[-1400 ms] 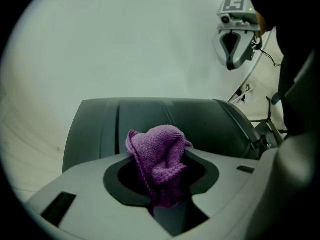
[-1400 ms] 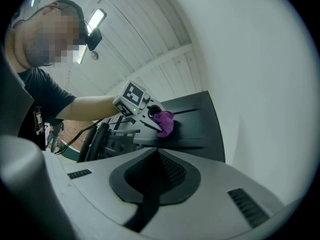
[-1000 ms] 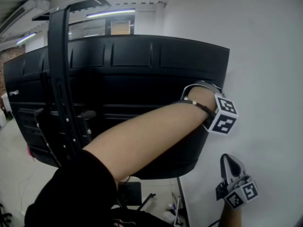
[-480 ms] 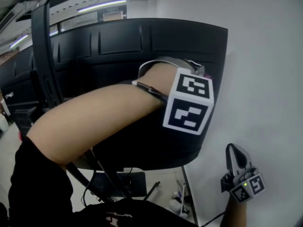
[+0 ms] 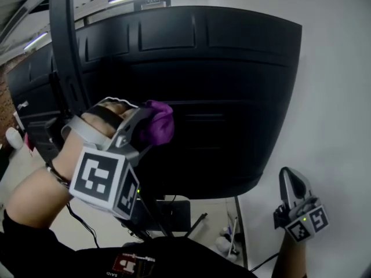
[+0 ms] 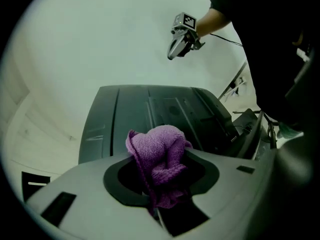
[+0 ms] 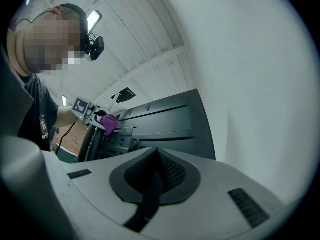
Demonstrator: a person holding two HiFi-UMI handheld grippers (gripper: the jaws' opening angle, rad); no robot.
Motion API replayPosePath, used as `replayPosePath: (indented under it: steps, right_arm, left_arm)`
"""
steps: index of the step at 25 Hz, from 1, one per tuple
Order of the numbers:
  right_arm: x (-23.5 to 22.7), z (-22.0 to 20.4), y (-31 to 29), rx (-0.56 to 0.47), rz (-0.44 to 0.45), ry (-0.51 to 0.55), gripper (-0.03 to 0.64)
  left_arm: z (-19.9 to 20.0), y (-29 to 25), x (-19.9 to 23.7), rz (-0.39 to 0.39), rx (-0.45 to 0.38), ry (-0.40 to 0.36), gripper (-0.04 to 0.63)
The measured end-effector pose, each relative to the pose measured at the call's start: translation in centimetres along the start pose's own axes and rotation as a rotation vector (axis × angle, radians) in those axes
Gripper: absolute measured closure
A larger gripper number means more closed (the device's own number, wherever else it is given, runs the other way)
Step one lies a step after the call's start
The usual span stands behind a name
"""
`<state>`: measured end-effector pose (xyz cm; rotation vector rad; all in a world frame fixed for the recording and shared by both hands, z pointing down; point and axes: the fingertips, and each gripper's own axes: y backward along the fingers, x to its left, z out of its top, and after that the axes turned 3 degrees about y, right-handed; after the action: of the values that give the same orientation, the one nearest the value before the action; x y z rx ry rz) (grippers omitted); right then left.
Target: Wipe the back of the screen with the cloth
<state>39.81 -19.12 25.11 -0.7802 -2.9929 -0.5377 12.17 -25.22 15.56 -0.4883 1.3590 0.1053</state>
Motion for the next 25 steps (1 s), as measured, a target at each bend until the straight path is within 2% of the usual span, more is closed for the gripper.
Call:
replayPosePath:
  steps: [4,8,12,16,18,21,25]
  right_arm:
    - [0.4,-0.6,-1.2,0.016,0.022,-0.007,0.611]
    - [0.5,-0.5,-1.2,0.012,0.023,-0.013,0.611]
    - [0.9,-0.7,-1.0,0.006,0.022,-0.020,0.611]
    - [0.8,-0.8,-0.5,-0.005,0.009,-0.027,0.611]
    - [0.5,-0.8,-0.3,-0.014,0.000,-0.030,0.611]
    - [0.0,-1.0,0.1,-0.028,-0.015,-0.035,0.611]
    - [-0.9,-1.2,1.1,-0.039,-0.048,-0.040,0.611]
  left_arm:
    - [0.7,-1.2,-0.8,0.029,0.022,-0.050,0.437]
    - [2.2,-2.0,-0.8,0.024,0.020,-0.092,0.437]
    - [5.8,-3.8,-0.4,-0.007,-0.038,-0.104,0.437]
    - [12.3,-5.7,1.0,-0.052,-0.164,-0.047,0.437]
    - [15.2,-7.2,0.9,-0.099,-0.186,-0.066,0.437]
    - [18.2,-11.1,0.3,-0.167,-0.151,-0.118,0.437]
    - [19.6,-15.9,-1.2,-0.228,-0.017,-0.153,0.437]
